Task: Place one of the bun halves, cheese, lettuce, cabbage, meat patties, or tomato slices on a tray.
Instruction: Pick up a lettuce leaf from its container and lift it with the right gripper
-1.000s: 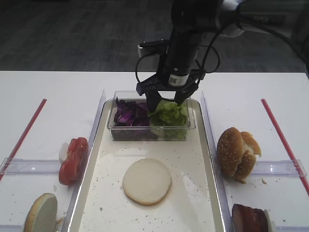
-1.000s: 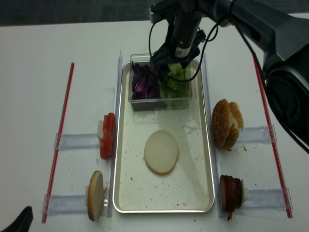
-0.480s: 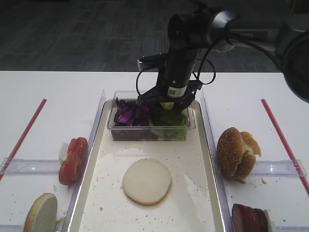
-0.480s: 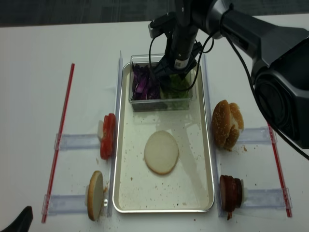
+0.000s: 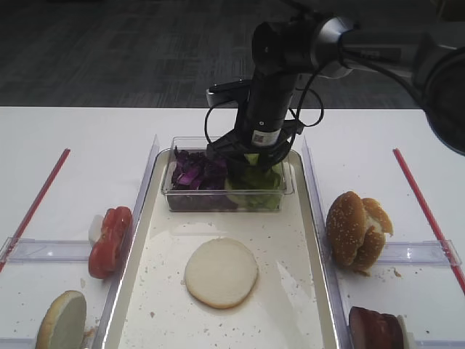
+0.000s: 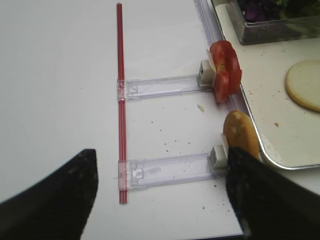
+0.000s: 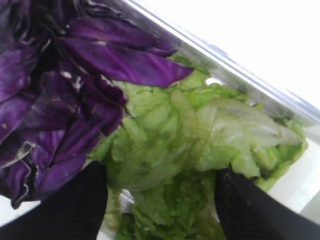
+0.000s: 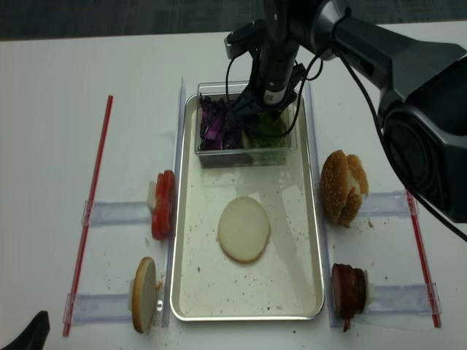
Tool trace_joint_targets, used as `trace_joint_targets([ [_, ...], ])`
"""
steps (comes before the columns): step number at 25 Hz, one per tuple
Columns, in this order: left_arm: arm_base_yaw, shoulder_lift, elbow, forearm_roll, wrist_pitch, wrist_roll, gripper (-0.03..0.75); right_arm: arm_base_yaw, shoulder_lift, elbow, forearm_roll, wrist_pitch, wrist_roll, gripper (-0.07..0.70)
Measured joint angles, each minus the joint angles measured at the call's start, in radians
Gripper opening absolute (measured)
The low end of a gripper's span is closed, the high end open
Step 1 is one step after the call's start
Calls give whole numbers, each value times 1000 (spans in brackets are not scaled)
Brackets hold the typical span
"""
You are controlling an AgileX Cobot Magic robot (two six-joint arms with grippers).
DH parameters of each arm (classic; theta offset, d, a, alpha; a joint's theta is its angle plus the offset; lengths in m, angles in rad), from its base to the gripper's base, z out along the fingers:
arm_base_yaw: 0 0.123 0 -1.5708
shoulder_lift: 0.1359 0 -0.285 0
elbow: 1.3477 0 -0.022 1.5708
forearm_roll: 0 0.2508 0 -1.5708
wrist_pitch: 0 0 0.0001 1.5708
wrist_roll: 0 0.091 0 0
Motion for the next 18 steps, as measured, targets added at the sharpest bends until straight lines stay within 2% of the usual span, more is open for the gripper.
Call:
trace_joint_targets([
  [4,0,0,0,0,0,0,491,2,2,0,-2,-7,0,428],
  [10,0,0,0,0,0,0,491,2,22,0,-8,-7,-2,386],
  [18,0,0,0,0,0,0,491,2,27,0,-12,-7,-2,220],
])
